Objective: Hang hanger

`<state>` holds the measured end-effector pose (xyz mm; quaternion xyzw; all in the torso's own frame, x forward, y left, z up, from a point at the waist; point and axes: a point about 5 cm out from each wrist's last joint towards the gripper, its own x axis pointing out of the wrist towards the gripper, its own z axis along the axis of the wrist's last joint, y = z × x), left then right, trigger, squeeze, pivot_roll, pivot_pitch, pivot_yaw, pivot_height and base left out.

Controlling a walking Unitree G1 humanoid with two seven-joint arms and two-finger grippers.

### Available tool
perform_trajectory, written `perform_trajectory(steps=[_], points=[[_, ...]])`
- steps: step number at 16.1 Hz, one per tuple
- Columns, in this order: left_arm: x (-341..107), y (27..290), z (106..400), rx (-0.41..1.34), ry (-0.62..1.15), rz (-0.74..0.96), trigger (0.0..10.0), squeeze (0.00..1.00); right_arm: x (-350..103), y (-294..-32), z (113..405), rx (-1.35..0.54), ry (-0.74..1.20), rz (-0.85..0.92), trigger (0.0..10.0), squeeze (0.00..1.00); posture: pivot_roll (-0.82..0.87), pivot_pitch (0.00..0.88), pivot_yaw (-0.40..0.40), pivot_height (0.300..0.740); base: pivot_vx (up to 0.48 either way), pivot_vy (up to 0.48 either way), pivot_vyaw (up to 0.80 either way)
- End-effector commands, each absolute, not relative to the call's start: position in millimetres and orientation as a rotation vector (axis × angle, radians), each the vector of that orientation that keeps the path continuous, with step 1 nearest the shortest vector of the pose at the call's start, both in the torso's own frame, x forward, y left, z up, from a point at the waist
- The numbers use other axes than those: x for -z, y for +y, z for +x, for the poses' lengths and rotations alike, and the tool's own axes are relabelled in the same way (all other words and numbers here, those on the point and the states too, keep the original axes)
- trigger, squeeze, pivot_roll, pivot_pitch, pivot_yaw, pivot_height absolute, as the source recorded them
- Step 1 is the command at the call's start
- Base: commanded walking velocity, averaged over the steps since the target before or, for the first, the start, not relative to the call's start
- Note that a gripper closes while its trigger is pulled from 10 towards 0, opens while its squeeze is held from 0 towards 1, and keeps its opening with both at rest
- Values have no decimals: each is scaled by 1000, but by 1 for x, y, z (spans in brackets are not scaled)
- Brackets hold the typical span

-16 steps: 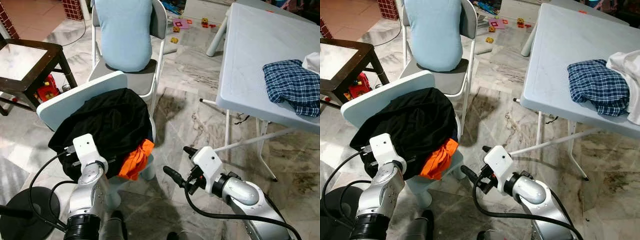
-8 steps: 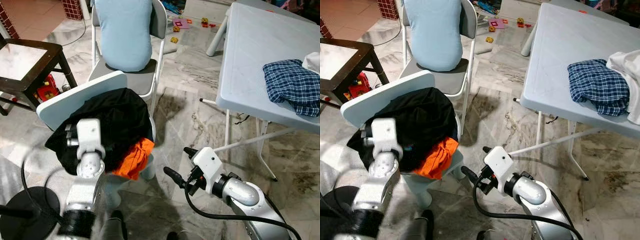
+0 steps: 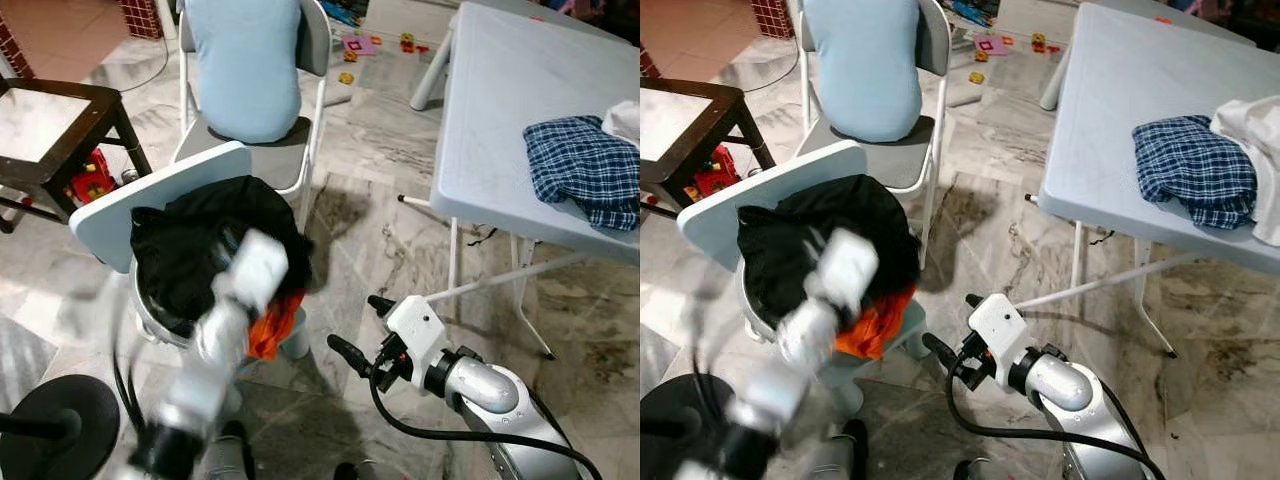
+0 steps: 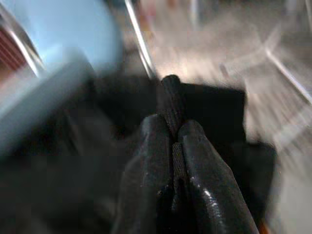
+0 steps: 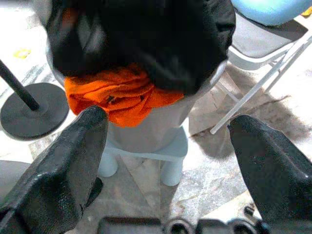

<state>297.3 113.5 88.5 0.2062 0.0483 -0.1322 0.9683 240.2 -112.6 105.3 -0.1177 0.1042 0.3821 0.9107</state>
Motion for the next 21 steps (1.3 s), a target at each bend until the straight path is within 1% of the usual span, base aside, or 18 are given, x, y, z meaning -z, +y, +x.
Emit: perform_trajectory(steps=[1, 3, 4, 5, 6, 7, 9, 10, 11, 12, 14, 16, 19, 21], points=[[-76, 117, 287, 272, 176, 406, 0, 0, -107, -115, 237, -778, 206, -254, 10000, 0, -42, 220, -95, 740, 0, 0, 0], [-71, 127, 279, 213, 205, 410, 0, 0, -107, -115, 238, -778, 207, -256, 10000, 0, -40, 218, -96, 740, 0, 0, 0], [-69, 135, 275, 166, 216, 435, 2863, 0, -108, -115, 239, -782, 206, -259, 10000, 0, -34, 217, -99, 740, 0, 0, 0], [-69, 143, 273, 119, 225, 448, 10000, 0, -108, -115, 239, -786, 206, -260, 10000, 0, -28, 215, -103, 740, 0, 0, 0], [-71, 150, 273, 70, 233, 456, 10000, 467, -107, -115, 240, -790, 206, -261, 10000, 0, -25, 214, -105, 740, 0, 0, 0], [-71, 152, 274, 60, 250, 439, 10000, 1000, -107, -115, 240, -794, 206, -262, 10000, 0, -23, 213, -108, 740, 0, 0, 0], [-76, 149, 277, 55, 264, 397, 10000, 1000, -107, -115, 240, -801, 205, -264, 10000, 0, -22, 212, -110, 740, 0, 0, 0], [-88, 141, 280, 47, 266, 328, 10000, 1000, -107, -115, 241, -805, 207, -265, 10000, 0, -22, 212, -110, 740, 0, 0, 0], [-91, 139, 281, 47, 267, 306, 10000, 1000, -107, -115, 241, -805, 207, -266, 10000, 0, -22, 212, -110, 740, 0, 0, 0], [-99, 131, 282, 65, 257, 273, 10000, 1000, -106, -115, 241, -807, 209, -266, 10000, 0, -20, 215, -109, 740, 0, 0, 0], [-109, 117, 279, 99, 259, 201, 10000, 1000, -106, -113, 241, -810, 210, -263, 10000, 0, -20, 217, -108, 740, 0, 0, 0], [-121, 109, 272, 96, 281, 93, 10000, 1000, -106, -113, 240, -815, 208, -266, 10000, 0, -20, 218, -105, 740, 0, 0, 0], [-127, 117, 268, 21, 307, 42, 10000, 1000, -106, -111, 239, -821, 209, -265, 10000, 0, -14, 220, -105, 740, 0, 0, 0], [-134, 116, 268, 21, 333, 4, 10000, 1000, -106, -108, 239, -832, 208, -267, 10000, 0, -6, 218, -106, 740, 0, 0, 0]])
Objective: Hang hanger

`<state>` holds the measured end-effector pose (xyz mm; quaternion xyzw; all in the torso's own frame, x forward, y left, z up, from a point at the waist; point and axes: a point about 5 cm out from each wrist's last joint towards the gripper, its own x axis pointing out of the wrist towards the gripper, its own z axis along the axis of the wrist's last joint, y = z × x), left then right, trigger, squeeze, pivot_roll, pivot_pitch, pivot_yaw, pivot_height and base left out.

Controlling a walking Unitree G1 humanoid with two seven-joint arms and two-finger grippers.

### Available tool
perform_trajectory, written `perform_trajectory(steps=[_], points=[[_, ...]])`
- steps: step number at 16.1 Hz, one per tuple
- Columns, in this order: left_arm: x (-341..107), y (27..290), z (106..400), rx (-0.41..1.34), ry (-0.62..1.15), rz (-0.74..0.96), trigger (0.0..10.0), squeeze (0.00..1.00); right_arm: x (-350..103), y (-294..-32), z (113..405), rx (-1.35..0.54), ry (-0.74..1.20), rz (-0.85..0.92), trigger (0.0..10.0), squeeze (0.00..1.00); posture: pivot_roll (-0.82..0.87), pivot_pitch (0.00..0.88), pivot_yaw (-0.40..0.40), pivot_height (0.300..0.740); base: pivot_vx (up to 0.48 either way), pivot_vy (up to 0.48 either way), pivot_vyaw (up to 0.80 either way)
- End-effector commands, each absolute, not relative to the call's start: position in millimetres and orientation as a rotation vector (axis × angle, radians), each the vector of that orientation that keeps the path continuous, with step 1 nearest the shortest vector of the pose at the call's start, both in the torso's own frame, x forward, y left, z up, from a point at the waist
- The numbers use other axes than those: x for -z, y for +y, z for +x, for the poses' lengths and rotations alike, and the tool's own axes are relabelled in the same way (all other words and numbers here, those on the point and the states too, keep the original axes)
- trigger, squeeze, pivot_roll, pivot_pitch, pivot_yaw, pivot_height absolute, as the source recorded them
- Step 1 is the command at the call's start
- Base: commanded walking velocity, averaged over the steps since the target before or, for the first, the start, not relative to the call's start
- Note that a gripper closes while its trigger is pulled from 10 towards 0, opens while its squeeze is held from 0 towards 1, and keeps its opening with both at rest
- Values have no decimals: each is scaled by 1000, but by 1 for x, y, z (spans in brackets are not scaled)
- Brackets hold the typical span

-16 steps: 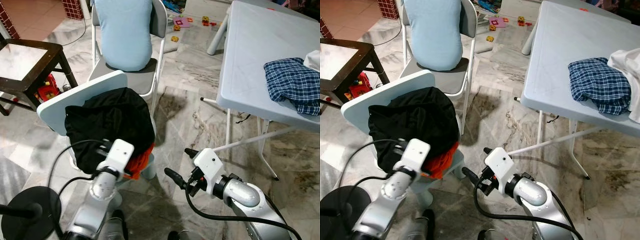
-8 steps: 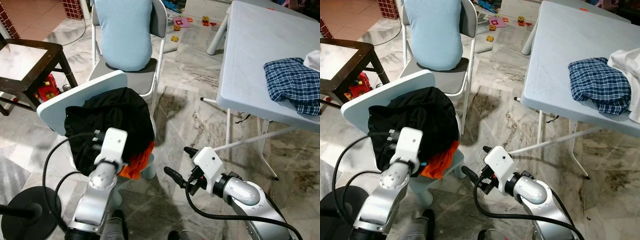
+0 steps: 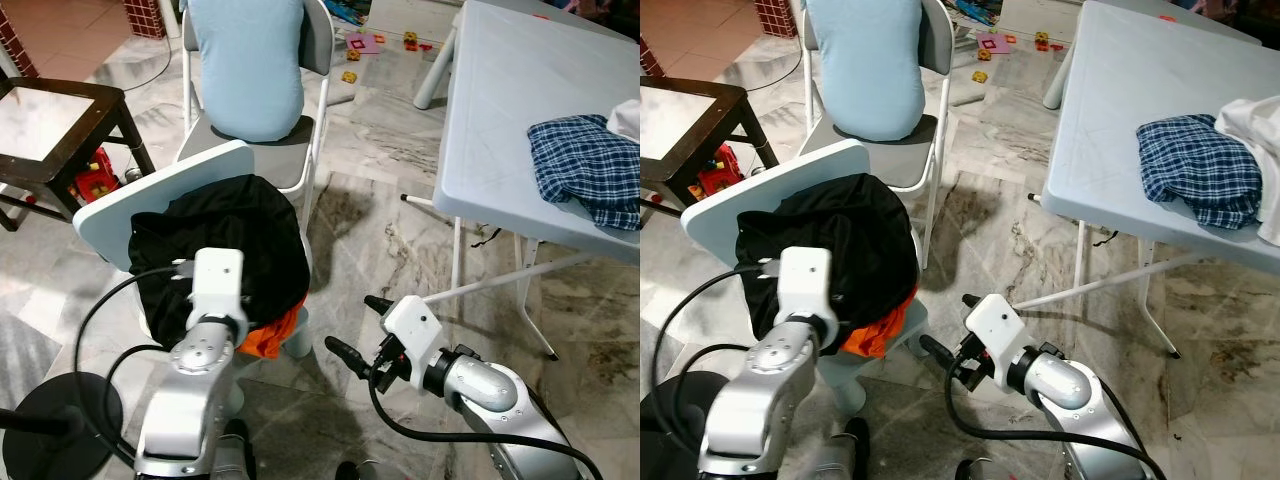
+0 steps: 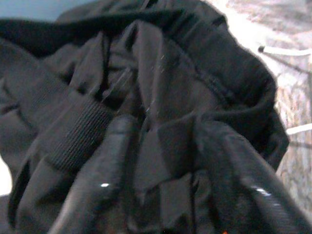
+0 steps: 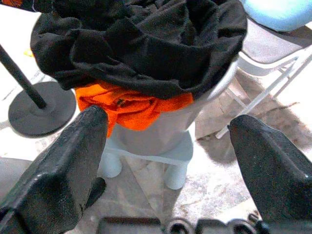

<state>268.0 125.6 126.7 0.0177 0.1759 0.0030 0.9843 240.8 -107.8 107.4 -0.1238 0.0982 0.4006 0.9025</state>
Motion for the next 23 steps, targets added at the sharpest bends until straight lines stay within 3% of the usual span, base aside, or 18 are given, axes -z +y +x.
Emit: perform_trajectory(steps=[1, 5, 14, 15, 16, 17, 22, 23], points=[[-138, 115, 266, 31, 339, 7, 10000, 1000, -106, -108, 240, -834, 208, -267, 10000, 0, -6, 218, -106, 740, 0, 0, 0], [-111, 126, 258, 21, 439, 36, 10000, 1000, -105, -105, 241, -840, 209, -271, 10000, 0, 1, 218, -104, 740, 0, 0, 0], [-106, 112, 277, 22, 463, -70, 10000, 1000, -104, -107, 238, -832, 211, -268, 10000, 0, -16, 219, -97, 740, 0, 0, 0], [-106, 107, 281, 30, 462, -77, 10000, 682, -104, -106, 239, -832, 211, -268, 10000, 0, -19, 218, -99, 740, 0, 0, 0], [-105, 105, 282, 34, 459, -82, 10000, 518, -104, -106, 239, -832, 211, -269, 10000, 0, -19, 218, -99, 740, 0, 0, 0], [-103, 103, 284, 37, 459, -88, 10000, 0, -104, -107, 239, -832, 210, -270, 10000, 0, -19, 218, -99, 740, 0, 0, 0], [-93, 95, 291, 37, 509, -207, 10000, 0, -105, -105, 238, -833, 210, -269, 10000, 0, -31, 218, -101, 740, 0, 0, 0], [-92, 95, 291, 31, 509, -214, 7059, 0, -105, -105, 238, -832, 211, -269, 10000, 0, -31, 218, -101, 740, 0, 0, 0]])
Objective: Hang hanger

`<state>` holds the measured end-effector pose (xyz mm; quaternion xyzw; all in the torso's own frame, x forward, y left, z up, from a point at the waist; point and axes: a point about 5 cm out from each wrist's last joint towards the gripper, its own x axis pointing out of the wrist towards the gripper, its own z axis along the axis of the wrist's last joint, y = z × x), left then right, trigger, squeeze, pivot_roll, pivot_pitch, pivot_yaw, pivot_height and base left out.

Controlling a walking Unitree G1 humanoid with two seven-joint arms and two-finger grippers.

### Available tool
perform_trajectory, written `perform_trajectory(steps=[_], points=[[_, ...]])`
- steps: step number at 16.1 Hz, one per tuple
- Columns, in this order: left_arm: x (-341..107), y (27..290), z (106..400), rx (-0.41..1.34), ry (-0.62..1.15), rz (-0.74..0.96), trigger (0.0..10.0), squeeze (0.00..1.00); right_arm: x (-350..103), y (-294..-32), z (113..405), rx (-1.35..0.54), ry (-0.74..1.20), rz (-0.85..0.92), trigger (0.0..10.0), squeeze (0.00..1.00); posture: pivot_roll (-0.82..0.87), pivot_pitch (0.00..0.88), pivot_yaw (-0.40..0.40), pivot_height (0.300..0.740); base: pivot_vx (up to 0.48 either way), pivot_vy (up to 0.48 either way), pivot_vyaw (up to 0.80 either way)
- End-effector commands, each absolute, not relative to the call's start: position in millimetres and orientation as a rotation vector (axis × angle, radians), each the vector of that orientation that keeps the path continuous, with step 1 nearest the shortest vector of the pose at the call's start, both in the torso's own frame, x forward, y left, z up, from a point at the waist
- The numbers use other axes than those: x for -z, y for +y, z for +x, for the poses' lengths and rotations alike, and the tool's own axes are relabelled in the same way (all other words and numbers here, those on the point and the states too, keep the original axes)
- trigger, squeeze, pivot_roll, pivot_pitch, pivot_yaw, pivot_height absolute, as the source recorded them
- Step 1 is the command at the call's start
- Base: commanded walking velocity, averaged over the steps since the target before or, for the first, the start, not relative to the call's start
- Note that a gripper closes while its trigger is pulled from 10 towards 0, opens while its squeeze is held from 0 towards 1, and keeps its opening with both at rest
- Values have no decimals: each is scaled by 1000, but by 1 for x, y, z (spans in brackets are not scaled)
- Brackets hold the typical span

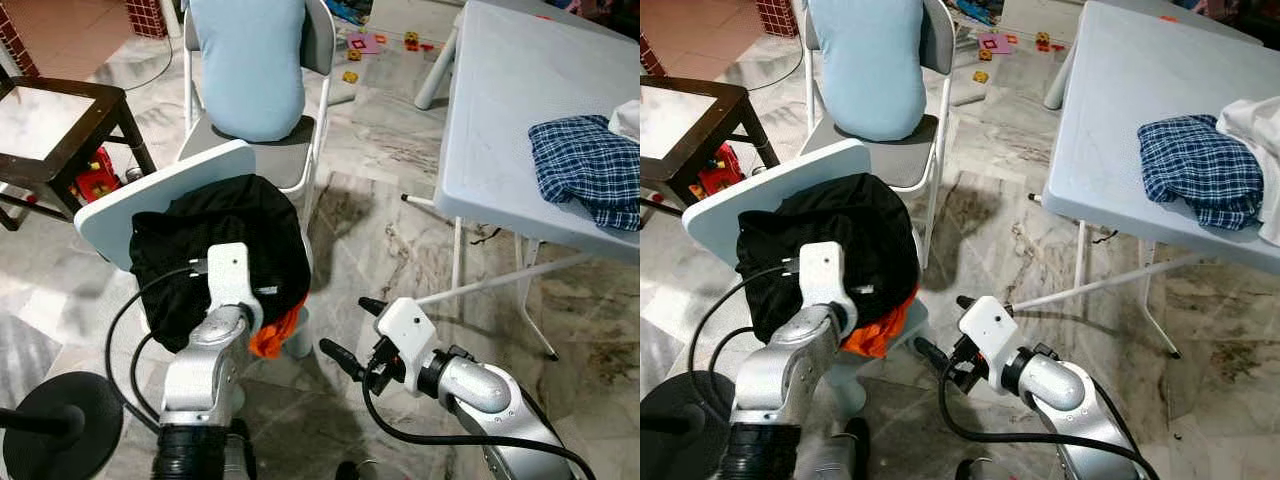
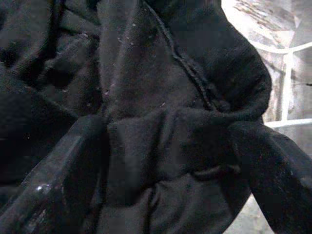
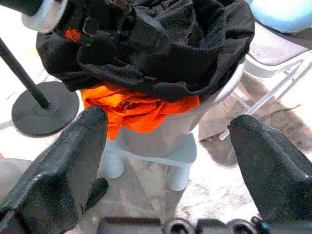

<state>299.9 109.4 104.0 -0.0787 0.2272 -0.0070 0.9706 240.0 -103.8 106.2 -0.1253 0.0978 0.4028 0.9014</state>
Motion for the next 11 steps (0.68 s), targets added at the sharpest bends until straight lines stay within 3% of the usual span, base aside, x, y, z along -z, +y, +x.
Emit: perform_trajectory(steps=[1, 11], points=[[-89, 96, 292, 24, 518, -233, 0, 0, -105, -106, 237, -831, 212, -269, 10000, 0, -32, 219, -100, 740, 0, 0, 0], [-83, 102, 294, -48, 584, -354, 0, 0, -103, -108, 238, -824, 223, -269, 10000, 0, -35, 220, -98, 740, 0, 0, 0]])
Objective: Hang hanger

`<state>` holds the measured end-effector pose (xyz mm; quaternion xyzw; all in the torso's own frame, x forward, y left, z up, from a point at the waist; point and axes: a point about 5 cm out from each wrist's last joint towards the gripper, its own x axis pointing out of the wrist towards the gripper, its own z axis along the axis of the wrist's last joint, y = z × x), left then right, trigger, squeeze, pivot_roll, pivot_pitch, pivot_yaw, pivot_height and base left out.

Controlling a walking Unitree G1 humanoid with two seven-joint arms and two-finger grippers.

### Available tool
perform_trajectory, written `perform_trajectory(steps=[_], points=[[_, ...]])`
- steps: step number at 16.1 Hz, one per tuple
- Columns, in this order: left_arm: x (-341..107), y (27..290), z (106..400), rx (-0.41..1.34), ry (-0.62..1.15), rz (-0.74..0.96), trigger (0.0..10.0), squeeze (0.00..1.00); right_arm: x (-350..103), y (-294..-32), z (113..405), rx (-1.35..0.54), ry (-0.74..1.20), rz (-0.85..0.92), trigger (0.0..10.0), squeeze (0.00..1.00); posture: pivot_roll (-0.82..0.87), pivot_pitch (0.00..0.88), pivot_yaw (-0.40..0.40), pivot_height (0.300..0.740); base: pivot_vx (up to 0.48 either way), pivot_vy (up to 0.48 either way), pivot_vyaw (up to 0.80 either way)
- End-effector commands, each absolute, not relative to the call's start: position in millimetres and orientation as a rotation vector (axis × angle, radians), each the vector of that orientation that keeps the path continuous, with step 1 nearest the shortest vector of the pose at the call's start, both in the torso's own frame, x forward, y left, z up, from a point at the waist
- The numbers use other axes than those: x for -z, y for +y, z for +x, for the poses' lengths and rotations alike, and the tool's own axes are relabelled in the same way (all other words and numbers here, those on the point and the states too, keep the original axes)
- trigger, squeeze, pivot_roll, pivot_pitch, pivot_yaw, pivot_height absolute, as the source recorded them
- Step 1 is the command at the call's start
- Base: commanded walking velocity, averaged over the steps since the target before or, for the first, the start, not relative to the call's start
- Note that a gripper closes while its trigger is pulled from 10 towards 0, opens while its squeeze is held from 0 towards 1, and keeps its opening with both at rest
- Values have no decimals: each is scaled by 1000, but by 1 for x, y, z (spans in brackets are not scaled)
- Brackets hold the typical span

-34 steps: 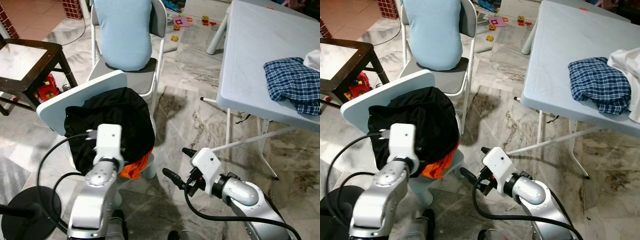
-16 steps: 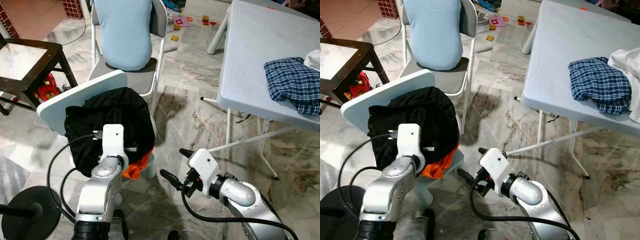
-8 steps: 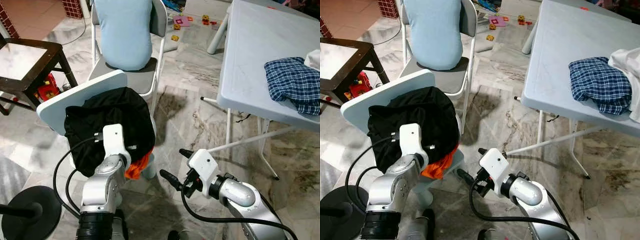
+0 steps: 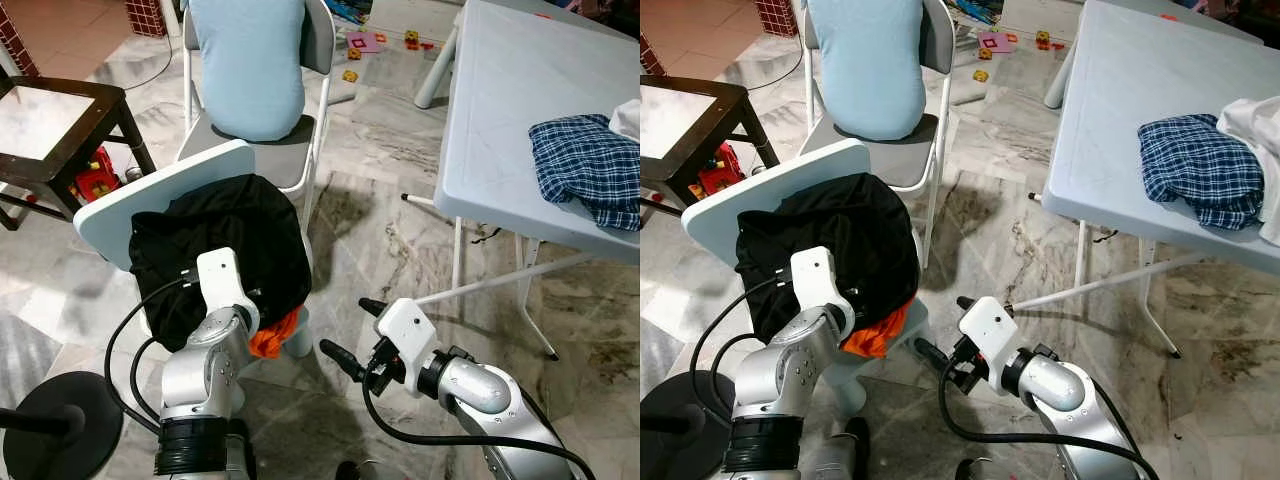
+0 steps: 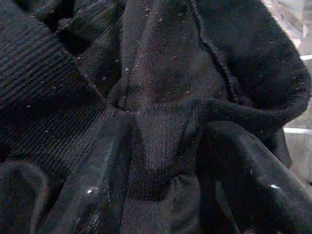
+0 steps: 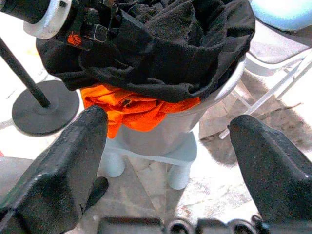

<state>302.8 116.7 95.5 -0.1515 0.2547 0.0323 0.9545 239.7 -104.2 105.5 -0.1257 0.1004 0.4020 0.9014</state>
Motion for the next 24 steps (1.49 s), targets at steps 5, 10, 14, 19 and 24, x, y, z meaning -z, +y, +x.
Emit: perform_trajectory(steps=[5, 10, 14, 19, 24], points=[[-85, 99, 292, -52, 615, -424, 0, 0, -103, -108, 239, -822, 226, -276, 10000, 0, -34, 219, -97, 740, 0, 0, 0], [-88, 100, 291, -59, 600, -388, 0, 0, -102, -108, 240, -820, 227, -278, 10000, 0, -31, 218, -96, 740, 0, 0, 0], [-91, 106, 291, -51, 549, -265, 0, 0, -102, -109, 241, -818, 228, -277, 10000, 0, -29, 217, -95, 740, 0, 0, 0], [-94, 112, 290, -65, 514, -218, 0, 0, -102, -109, 242, -816, 227, -278, 10000, 0, -28, 213, -98, 740, 0, 0, 0], [-104, 123, 296, -109, 402, -103, 0, 0, -103, -110, 244, -812, 221, -284, 10000, 0, -31, 200, -99, 740, 0, 0, 0]])
